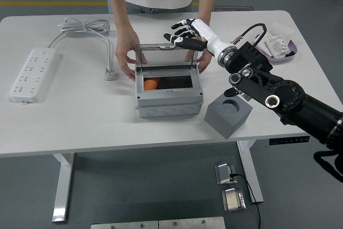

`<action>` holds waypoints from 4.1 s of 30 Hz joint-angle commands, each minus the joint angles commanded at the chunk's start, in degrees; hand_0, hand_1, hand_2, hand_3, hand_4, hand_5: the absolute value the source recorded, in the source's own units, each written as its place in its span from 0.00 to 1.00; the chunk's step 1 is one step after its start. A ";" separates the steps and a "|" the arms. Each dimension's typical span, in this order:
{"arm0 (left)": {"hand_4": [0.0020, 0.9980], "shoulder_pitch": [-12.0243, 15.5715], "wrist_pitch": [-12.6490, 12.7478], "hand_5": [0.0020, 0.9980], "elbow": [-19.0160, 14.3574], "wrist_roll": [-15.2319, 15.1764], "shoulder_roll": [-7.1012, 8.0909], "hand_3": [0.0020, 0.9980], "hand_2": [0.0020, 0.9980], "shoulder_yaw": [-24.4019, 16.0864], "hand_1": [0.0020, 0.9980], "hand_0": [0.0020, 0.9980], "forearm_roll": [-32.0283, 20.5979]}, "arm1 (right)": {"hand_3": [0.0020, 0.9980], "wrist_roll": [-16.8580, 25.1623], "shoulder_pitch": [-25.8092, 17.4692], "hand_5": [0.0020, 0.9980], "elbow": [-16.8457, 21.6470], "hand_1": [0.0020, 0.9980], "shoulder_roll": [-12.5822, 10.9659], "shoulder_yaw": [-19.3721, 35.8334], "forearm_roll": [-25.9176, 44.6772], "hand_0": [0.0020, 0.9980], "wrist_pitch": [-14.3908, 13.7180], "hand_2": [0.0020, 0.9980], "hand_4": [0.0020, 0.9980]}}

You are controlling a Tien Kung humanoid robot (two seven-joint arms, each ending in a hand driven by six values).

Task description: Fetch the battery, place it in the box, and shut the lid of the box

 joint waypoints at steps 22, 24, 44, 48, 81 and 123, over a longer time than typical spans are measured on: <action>0.70 0.91 -0.12 0.14 -0.08 -0.03 0.11 0.63 0.62 -2.37 0.69 0.62 1.44 | 0.79 -3.93 -0.89 0.70 11.74 0.79 -5.80 -7.01 -3.54 0.91 0.00 0.77 0.88; 0.70 0.99 -0.12 0.14 -0.08 -0.04 0.15 0.63 0.62 -2.74 0.69 0.62 1.69 | 0.79 -4.27 -0.72 0.70 13.22 0.79 -6.66 -7.86 -3.76 0.91 0.05 0.77 0.88; 0.70 1.68 -0.05 0.15 0.08 0.05 0.23 0.64 0.62 -3.50 0.69 0.62 1.47 | 0.80 -7.59 1.11 0.74 22.85 0.76 -11.15 -12.24 -6.67 0.86 1.10 0.76 0.88; 0.70 1.69 -0.03 0.15 0.10 0.06 0.21 0.63 0.62 -3.25 0.69 0.62 1.20 | 0.80 -7.52 1.06 0.74 22.91 0.76 -11.45 -13.26 -6.04 0.86 1.24 0.76 0.88; 0.70 2.67 0.14 0.15 0.38 0.05 -1.97 0.64 0.62 -4.83 0.69 0.61 2.06 | 0.81 -4.93 -17.05 0.73 34.25 0.75 -16.09 8.72 -18.21 0.83 -0.74 0.75 0.87; 0.70 3.39 0.00 0.15 0.34 -0.26 -1.98 0.64 0.62 -8.61 0.69 0.61 4.22 | 0.80 25.58 -42.97 0.31 16.27 0.69 -9.72 51.40 31.13 0.75 5.26 0.67 0.74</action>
